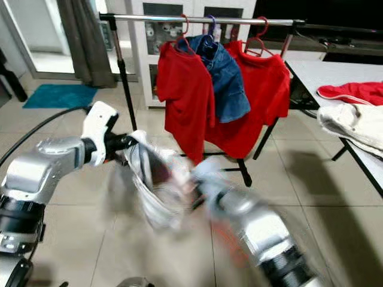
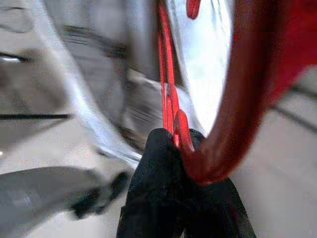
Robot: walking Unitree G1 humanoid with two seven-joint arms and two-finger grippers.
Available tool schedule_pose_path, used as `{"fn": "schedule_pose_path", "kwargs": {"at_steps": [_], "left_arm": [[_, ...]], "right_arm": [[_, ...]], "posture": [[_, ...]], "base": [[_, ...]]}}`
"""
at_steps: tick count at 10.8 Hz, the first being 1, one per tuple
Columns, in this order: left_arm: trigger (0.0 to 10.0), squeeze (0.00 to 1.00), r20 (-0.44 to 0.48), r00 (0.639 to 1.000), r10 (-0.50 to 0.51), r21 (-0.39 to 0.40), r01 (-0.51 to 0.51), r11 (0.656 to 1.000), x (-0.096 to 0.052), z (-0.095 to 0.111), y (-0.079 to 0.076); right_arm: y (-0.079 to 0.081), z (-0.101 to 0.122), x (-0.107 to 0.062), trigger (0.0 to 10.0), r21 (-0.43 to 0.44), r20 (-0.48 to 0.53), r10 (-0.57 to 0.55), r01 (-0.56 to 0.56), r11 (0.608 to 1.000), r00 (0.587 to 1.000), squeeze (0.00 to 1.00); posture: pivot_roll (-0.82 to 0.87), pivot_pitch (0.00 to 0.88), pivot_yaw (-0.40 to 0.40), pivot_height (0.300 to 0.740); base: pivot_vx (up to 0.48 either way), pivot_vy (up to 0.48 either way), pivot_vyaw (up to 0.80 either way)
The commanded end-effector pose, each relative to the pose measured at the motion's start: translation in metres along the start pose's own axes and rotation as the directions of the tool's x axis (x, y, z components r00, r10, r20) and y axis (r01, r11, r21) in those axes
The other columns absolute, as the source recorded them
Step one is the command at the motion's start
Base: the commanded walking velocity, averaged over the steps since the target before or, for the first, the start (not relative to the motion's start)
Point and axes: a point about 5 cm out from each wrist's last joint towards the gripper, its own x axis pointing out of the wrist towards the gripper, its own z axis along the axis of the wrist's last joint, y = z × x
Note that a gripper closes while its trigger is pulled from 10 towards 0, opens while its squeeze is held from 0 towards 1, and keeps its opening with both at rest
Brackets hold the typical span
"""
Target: Hang hanger
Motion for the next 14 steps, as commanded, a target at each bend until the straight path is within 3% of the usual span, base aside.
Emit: {"fn": "schedule_pose_path", "kwargs": {"at_steps": [1, 2, 3, 4, 5, 6, 8, 9, 10, 11, 13, 14], "left_arm": [[10.0, 0.00, 0.063, 0.998, -0.031, 0.023, 0.030, 0.999, -0.007, 0.012, -0.007], [10.0, 0.00, 0.066, 0.995, -0.069, 0.044, 0.067, 0.997, -0.012, 0.009, -0.014], [10.0, 0.00, 0.039, 0.995, -0.089, 0.099, 0.085, 0.991, -0.023, -0.005, -0.018], [10.0, 0.00, -0.006, 0.998, -0.059, 0.160, 0.059, 0.985, -0.036, -0.022, -0.015], [10.0, 0.00, -0.013, 0.999, -0.047, 0.164, 0.049, 0.985, -0.040, -0.026, -0.015], [10.0, 0.00, -0.001, 0.999, -0.042, 0.173, 0.042, 0.984, -0.044, -0.026, -0.018], [10.0, 0.00, 0.068, 0.996, -0.057, 0.173, 0.044, 0.984, -0.042, -0.021, -0.027], [10.0, 0.00, 0.150, 0.988, -0.029, 0.156, 0.005, 0.988, -0.032, -0.012, -0.029], [10.0, 0.00, 0.169, 0.985, -0.020, 0.144, -0.005, 0.989, -0.028, -0.010, -0.030], [10.0, 0.00, 0.154, 0.986, -0.060, 0.176, 0.033, 0.984, -0.021, -0.009, -0.037], [10.0, 0.00, 0.106, 0.986, -0.127, 0.274, 0.094, 0.957, -0.024, -0.013, -0.043], [10.0, 0.00, 0.122, 0.979, -0.165, 0.281, 0.126, 0.951, -0.026, -0.010, -0.047]], "right_arm": [[-0.008, 0.008, -0.001, 10.0, 0.024, 0.046, -0.078, 0.077, 0.997, 0.996, 0.00], [-0.025, 0.009, 0.000, 10.0, 0.072, 0.060, -0.236, 0.231, 0.970, 0.970, 0.00], [-0.060, 0.012, -0.014, 10.0, 0.144, 0.091, -0.482, 0.467, 0.872, 0.872, 0.00], [-0.089, 0.019, -0.037, 10.0, 0.229, 0.143, -0.655, 0.620, 0.751, 0.742, 0.00], [-0.094, 0.020, -0.041, 10.0, 0.239, 0.148, -0.671, 0.632, 0.737, 0.727, 0.00], [-0.092, 0.017, -0.036, 10.0, 0.254, 0.138, -0.656, 0.614, 0.747, 0.742, 0.00], [-0.078, 0.021, -0.019, 10.0, 0.473, 0.174, -0.611, 0.479, 0.740, 0.772, 0.00], [-0.063, 0.028, -0.004, 10.0, 0.632, 0.192, -0.549, 0.325, 0.703, 0.813, 0.00], [-0.058, 0.029, 0.000, 10.0, 0.672, 0.196, -0.529, 0.279, 0.686, 0.826, 0.00], [-0.053, 0.031, 0.009, 10.0, 0.803, 0.192, -0.517, 0.169, 0.571, 0.834, 0.00], [-0.057, 0.036, 0.013, 10.0, 0.881, 0.190, -0.512, 0.085, 0.465, 0.838, 0.00], [-0.060, 0.038, 0.013, 10.0, 0.906, 0.193, -0.520, 0.053, 0.421, 0.832, 0.00]], "posture": [[0.14, 0.000, 0.005, 0.740], [0.14, 0.000, 0.004, 0.740], [0.14, 0.000, 0.008, 0.740], [0.14, 0.000, 0.009, 0.740], [0.15, 0.000, 0.006, 0.740], [0.16, 0.000, 0.000, 0.740], [0.17, 0.000, -0.008, 0.740], [0.18, 0.000, -0.008, 0.740], [0.18, 0.000, -0.006, 0.740], [0.18, 0.000, 0.002, 0.740], [0.18, 0.000, 0.004, 0.740], [0.19, 0.000, -0.004, 0.740]], "base": [[0.000, 0.000, 0.00], [0.000, 0.000, 0.00], [0.000, 0.000, 0.00], [0.000, 0.000, 0.00], [0.000, 0.000, 0.00], [0.000, 0.000, 0.00], [0.000, 0.000, 0.00], [0.000, 0.000, 0.00], [0.000, 0.000, 0.00], [0.000, 0.000, 0.00], [0.000, 0.000, 0.00], [0.000, 0.000, 0.00]]}}
